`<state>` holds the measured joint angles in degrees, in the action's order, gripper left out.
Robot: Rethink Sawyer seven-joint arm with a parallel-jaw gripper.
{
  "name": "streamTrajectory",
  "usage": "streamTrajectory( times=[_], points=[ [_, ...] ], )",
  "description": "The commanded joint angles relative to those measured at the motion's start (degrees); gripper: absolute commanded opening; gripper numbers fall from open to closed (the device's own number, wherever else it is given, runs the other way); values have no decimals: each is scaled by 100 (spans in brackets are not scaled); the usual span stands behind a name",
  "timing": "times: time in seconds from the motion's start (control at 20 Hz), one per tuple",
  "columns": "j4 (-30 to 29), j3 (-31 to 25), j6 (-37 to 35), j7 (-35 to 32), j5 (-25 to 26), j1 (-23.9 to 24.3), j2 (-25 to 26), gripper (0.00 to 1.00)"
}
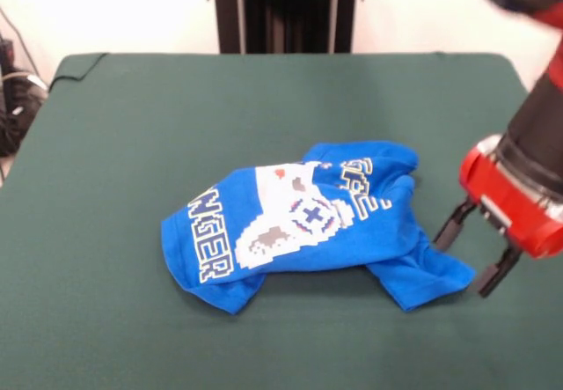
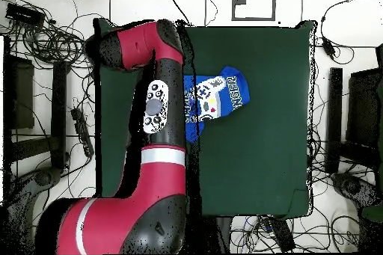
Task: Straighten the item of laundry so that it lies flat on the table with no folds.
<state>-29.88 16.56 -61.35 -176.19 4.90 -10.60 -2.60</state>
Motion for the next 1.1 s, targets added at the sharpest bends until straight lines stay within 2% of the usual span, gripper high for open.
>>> streamTrajectory(
  times=[0.05, 0.4, 0.75, 1.1],
  points=[
    [-990, -541, -467, 1409, -160, 145, -831, 100],
    [-1621, -314, -659, 1857, 208, 190, -1273, 100],
    [-2232, -290, -194, 2007, 548, 306, -1453, 100],
    [-2439, -420, 73, 1960, 848, 504, -1458, 100]
  ],
)
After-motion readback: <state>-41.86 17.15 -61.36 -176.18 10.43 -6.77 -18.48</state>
